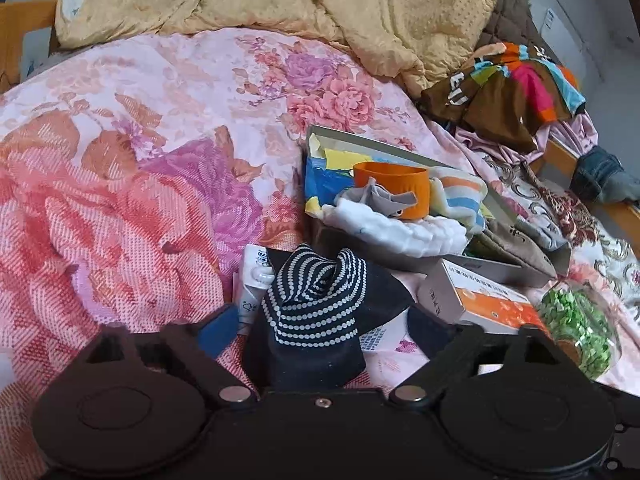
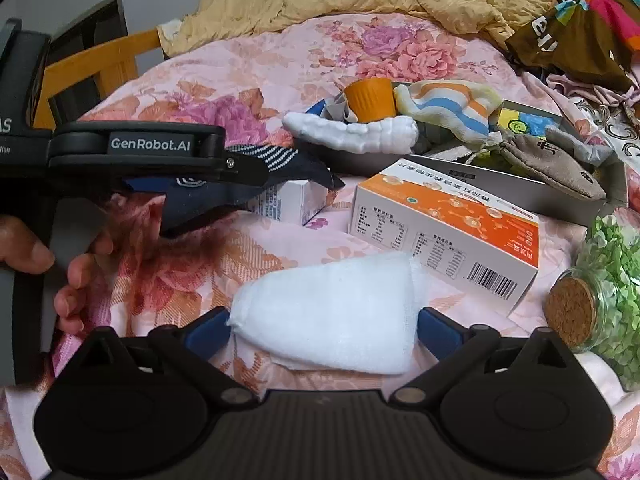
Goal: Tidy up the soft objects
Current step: 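Grasp the black striped sock with the left gripper while the right grasps the white cloth, then carry the black sock with the left gripper while the right carries the white cloth over the tray, then open both grippers to drop the black sock and white cloth into the tray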
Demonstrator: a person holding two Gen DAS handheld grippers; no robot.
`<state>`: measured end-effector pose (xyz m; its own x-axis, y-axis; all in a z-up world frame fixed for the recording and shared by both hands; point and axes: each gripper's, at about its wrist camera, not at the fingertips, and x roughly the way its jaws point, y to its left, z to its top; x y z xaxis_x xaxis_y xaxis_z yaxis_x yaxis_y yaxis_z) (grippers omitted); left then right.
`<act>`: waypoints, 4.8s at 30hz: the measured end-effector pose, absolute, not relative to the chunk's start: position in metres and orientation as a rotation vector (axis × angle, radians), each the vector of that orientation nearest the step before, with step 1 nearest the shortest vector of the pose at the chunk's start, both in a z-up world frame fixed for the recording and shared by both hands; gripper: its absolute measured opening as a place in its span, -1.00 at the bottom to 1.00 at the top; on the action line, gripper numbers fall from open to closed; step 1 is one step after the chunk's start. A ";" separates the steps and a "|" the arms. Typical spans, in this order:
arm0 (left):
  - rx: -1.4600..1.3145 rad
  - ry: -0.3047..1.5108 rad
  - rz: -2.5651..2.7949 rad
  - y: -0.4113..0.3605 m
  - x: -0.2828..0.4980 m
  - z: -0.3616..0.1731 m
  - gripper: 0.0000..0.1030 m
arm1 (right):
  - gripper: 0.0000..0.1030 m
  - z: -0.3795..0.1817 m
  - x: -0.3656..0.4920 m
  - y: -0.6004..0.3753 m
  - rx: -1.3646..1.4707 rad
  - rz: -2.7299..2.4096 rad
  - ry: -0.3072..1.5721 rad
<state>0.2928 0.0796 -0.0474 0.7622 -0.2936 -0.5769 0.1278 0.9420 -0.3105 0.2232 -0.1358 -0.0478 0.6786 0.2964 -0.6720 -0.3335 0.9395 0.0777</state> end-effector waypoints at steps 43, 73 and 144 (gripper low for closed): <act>-0.207 0.620 -0.190 0.070 0.251 -0.026 -0.98 | -0.71 -0.029 0.206 -0.143 0.005 0.389 0.749; -0.070 0.517 -0.174 0.006 0.105 0.042 -0.99 | -0.72 0.055 0.112 -0.226 0.112 0.338 0.463; -0.149 0.686 -0.379 -0.143 0.479 -0.014 -0.85 | -0.53 0.005 0.425 -0.325 0.157 0.128 0.597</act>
